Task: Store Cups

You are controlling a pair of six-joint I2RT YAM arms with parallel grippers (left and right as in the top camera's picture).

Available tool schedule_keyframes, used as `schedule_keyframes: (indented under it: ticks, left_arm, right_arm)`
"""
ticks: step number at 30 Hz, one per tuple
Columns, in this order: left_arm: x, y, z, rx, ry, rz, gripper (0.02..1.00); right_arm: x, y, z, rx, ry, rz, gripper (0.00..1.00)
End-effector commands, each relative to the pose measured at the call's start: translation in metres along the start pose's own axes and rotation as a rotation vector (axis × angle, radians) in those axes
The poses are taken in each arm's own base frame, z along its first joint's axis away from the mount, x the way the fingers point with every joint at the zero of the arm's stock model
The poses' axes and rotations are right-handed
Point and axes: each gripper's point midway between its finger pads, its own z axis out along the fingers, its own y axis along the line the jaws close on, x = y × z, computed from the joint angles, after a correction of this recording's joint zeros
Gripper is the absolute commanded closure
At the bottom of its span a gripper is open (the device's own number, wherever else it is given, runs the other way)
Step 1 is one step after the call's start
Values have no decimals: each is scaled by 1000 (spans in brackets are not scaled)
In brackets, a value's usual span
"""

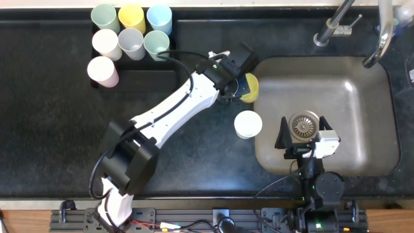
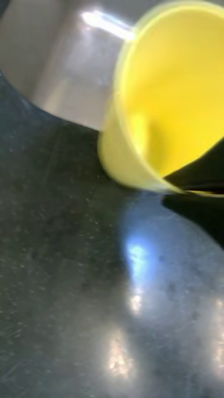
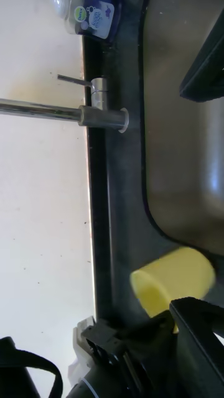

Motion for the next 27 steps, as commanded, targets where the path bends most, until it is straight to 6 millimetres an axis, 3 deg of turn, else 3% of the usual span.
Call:
schedule_keyframes:
  ticks: [1,5,8,13,18,23,27]
  left_arm:
    - [1,3,9,-17,10,-34,982]
    - [-11,10,1,-26,-6,-58,982]
    - [-29,33,-25,-59,-16,-121,982]
    - [-70,109,-81,-163,-32,-366,980]
    - [-116,193,-126,-215,-82,-599,982]
    - [-141,254,-143,-239,-111,-775,982]
    - [-150,280,-146,-234,-106,-855,982]
  right_arm:
    - [-1,1,0,-6,-9,5,3]
    - [-1,1,0,-6,-9,5,3]
    - [-1,1,0,-6,-9,5,3]
    - [-1,1,0,-6,-9,5,3]
    - [-1,1,0,-6,-9,5,5]
    - [-1,1,0,-6,-9,5,3]
    - [-1,1,0,-6,-9,5,3]
